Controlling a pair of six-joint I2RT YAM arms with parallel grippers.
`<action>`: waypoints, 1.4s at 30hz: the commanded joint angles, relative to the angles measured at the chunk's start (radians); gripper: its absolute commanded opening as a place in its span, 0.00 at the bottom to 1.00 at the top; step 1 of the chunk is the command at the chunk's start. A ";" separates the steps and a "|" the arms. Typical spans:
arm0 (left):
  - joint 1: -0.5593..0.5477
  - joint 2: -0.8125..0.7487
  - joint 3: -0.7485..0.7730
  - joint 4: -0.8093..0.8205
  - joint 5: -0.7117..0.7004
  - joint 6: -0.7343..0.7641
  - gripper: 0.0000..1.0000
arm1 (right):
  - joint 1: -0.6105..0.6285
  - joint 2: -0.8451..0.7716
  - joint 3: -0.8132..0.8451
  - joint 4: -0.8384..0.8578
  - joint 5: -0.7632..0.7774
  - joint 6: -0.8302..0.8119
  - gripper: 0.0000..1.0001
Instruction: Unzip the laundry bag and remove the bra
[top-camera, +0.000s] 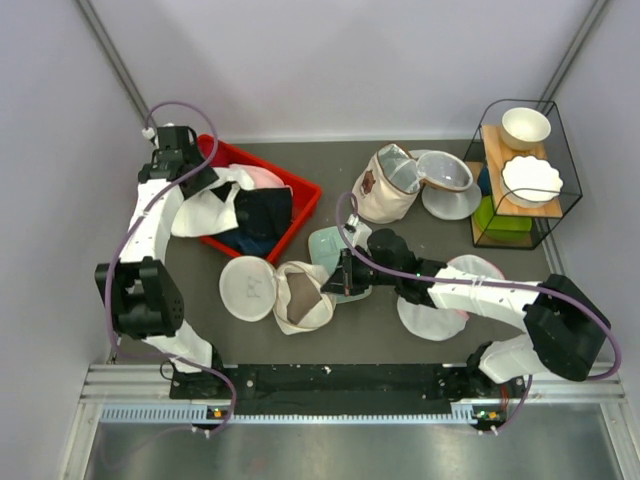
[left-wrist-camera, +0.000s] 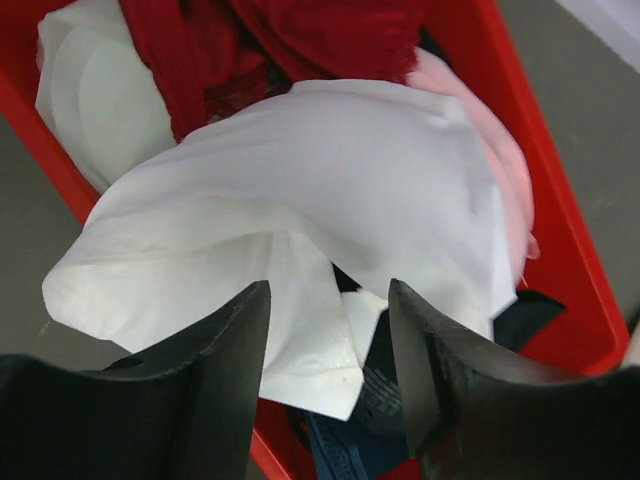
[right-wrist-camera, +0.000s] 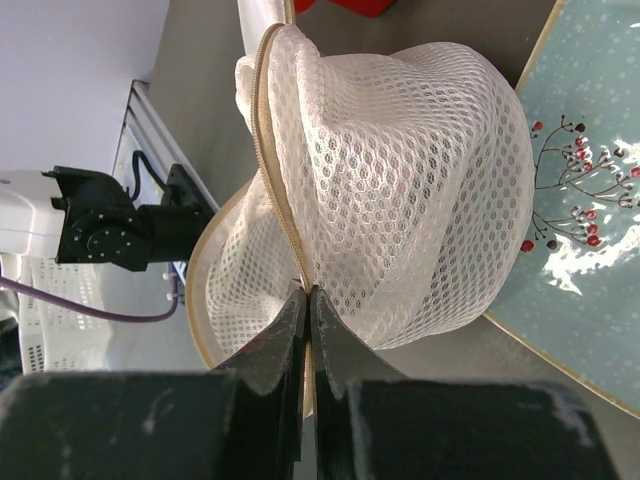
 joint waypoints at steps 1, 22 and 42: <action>-0.048 -0.094 0.041 -0.066 0.081 0.061 0.62 | -0.010 -0.040 0.023 0.020 0.004 -0.009 0.00; -0.713 -0.630 -0.597 -0.046 0.235 -0.253 0.41 | -0.010 -0.110 -0.043 0.000 0.044 -0.006 0.00; -0.863 -0.320 -0.654 0.290 -0.014 -0.388 0.62 | -0.010 -0.193 -0.049 -0.094 0.124 -0.020 0.00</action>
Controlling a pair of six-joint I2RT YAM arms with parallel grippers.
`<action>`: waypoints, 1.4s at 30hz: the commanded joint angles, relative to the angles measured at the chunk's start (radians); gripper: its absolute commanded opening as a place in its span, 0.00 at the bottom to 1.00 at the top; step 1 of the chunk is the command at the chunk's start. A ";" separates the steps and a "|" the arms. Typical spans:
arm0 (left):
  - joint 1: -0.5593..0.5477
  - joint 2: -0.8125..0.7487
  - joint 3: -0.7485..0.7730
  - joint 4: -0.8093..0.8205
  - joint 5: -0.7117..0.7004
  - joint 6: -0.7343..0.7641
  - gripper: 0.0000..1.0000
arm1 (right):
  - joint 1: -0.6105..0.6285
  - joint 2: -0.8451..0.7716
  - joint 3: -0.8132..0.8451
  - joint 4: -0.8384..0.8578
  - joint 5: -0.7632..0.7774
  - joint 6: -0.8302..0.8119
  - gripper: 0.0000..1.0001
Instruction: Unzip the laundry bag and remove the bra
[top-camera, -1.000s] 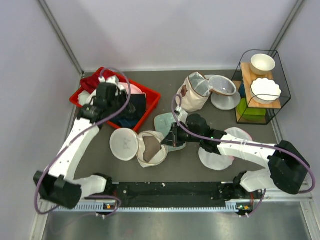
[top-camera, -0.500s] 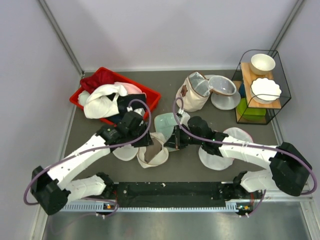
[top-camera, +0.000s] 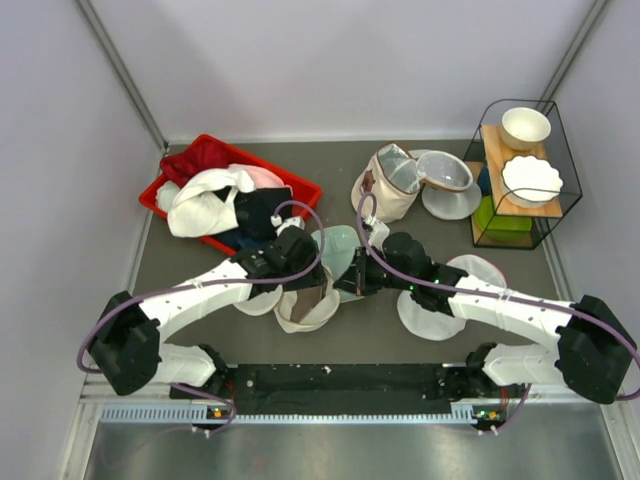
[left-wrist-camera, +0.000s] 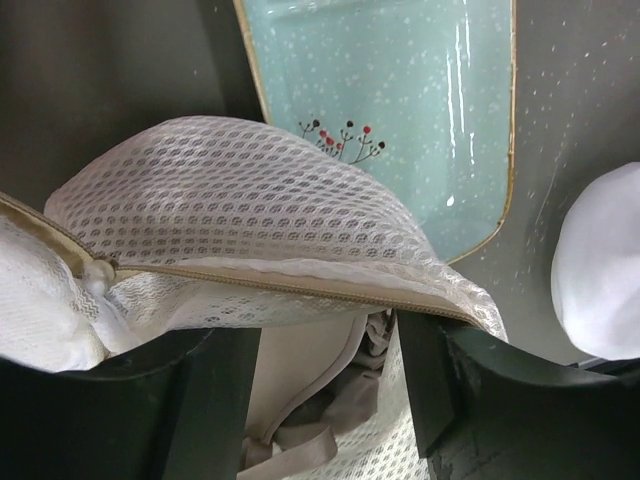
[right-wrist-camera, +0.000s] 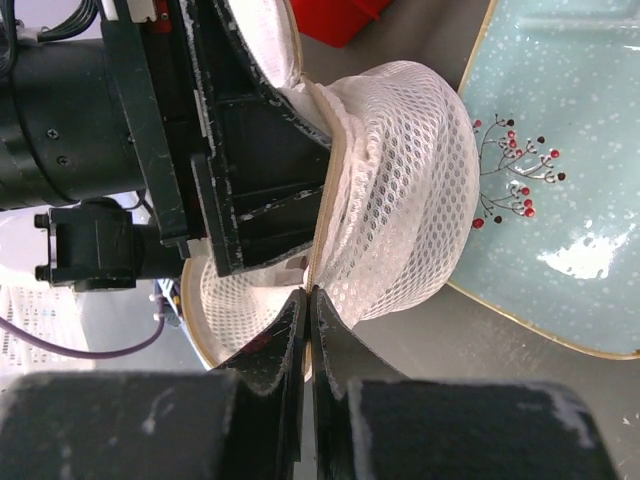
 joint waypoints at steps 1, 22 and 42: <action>-0.017 0.037 -0.001 0.129 -0.083 -0.020 0.63 | -0.009 -0.025 0.000 -0.003 0.010 -0.015 0.00; -0.095 -0.142 0.017 -0.047 -0.019 0.083 0.00 | -0.009 -0.029 -0.008 -0.040 0.056 -0.024 0.00; -0.026 -0.560 -0.003 0.008 0.317 0.243 0.00 | -0.008 0.150 -0.067 0.052 0.043 0.020 0.00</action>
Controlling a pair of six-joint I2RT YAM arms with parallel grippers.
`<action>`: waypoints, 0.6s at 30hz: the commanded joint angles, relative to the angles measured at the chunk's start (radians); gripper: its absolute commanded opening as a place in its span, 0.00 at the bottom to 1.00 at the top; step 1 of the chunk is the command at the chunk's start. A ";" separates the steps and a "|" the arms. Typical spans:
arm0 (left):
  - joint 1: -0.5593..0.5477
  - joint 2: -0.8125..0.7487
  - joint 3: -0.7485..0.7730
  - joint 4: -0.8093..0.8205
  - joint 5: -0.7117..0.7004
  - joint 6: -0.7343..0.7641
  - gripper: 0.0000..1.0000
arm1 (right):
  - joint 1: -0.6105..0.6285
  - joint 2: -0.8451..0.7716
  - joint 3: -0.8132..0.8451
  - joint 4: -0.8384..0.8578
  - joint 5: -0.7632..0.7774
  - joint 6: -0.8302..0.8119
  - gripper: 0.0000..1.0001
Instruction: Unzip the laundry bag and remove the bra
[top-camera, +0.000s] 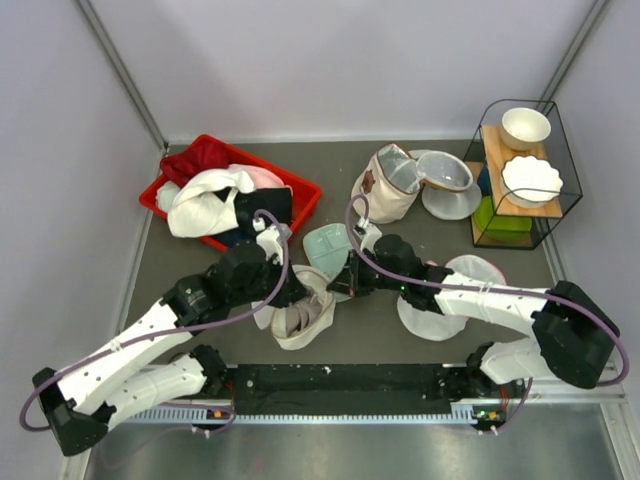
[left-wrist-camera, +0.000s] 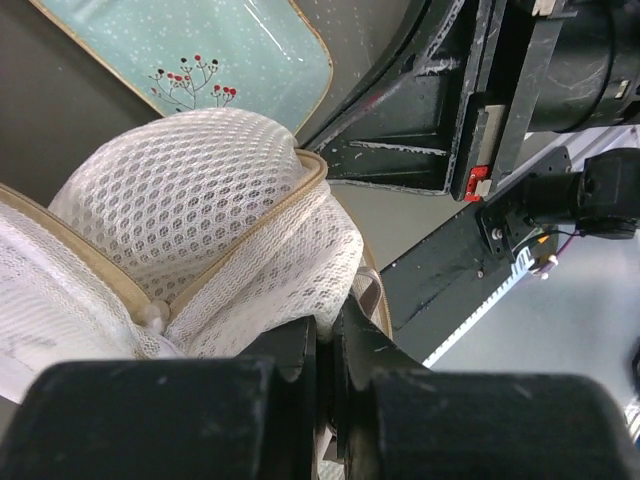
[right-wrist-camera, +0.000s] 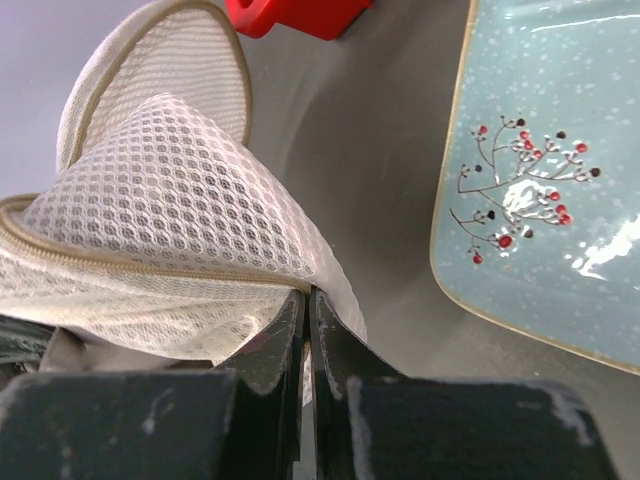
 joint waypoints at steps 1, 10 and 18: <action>0.082 -0.110 0.026 0.133 0.160 0.031 0.00 | -0.003 0.047 -0.065 -0.029 0.047 -0.001 0.00; 0.293 -0.162 0.034 0.165 0.494 0.057 0.00 | -0.008 0.034 -0.075 -0.073 0.104 -0.019 0.00; 0.311 -0.108 -0.003 0.079 0.510 0.157 0.00 | -0.060 -0.104 -0.084 -0.113 0.080 -0.016 0.00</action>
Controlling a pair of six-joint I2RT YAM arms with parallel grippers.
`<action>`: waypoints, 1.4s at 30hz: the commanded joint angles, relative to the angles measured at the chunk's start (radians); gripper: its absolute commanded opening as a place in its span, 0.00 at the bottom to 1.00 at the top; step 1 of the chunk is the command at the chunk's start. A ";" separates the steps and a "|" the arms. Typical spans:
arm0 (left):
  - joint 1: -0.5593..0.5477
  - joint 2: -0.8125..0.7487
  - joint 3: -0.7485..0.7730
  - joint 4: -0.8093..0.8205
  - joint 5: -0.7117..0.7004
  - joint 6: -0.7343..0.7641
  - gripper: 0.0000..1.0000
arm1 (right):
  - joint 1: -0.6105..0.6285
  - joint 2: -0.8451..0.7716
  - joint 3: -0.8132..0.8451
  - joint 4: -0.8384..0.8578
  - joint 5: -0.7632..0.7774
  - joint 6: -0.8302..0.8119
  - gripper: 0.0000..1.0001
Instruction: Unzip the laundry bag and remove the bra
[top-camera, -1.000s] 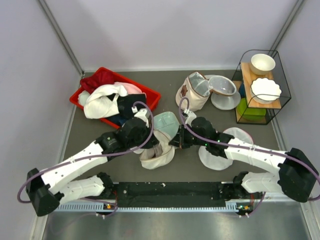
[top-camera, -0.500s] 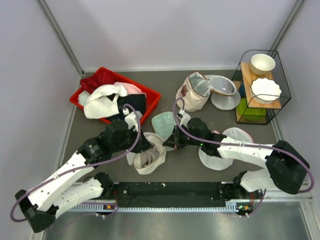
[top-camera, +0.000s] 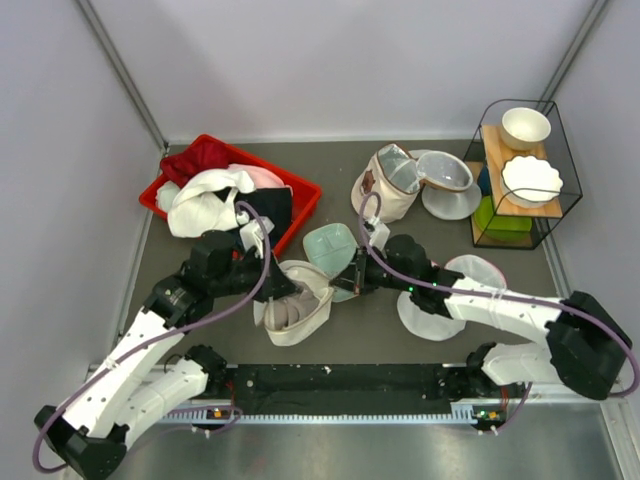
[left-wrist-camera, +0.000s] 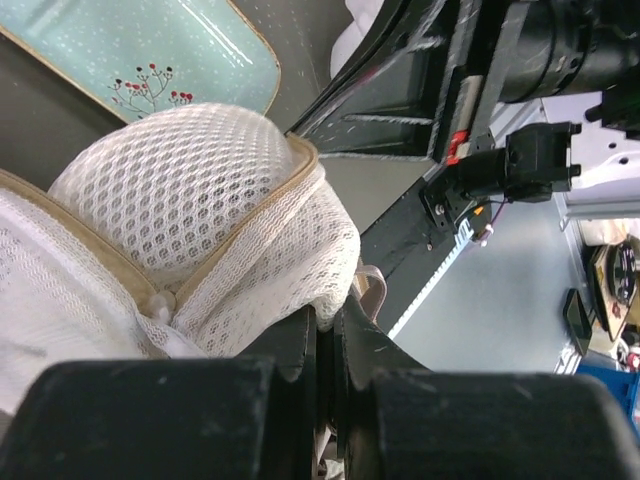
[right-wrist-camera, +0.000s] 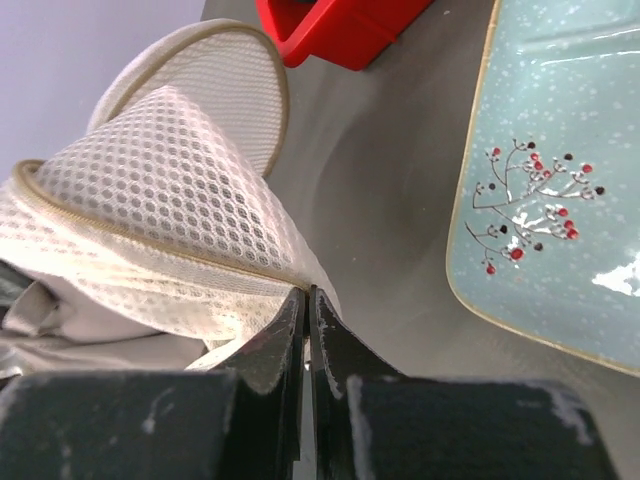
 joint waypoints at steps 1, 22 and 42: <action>0.006 0.006 -0.042 0.121 0.118 0.056 0.00 | -0.046 -0.099 -0.025 -0.217 0.089 -0.046 0.00; -0.114 0.158 -0.142 0.160 0.227 0.075 0.00 | -0.071 -0.093 0.129 -0.165 0.210 0.035 0.00; -0.119 0.006 0.034 0.405 -0.018 -0.085 0.00 | -0.043 -0.234 -0.055 -0.241 0.173 0.006 0.00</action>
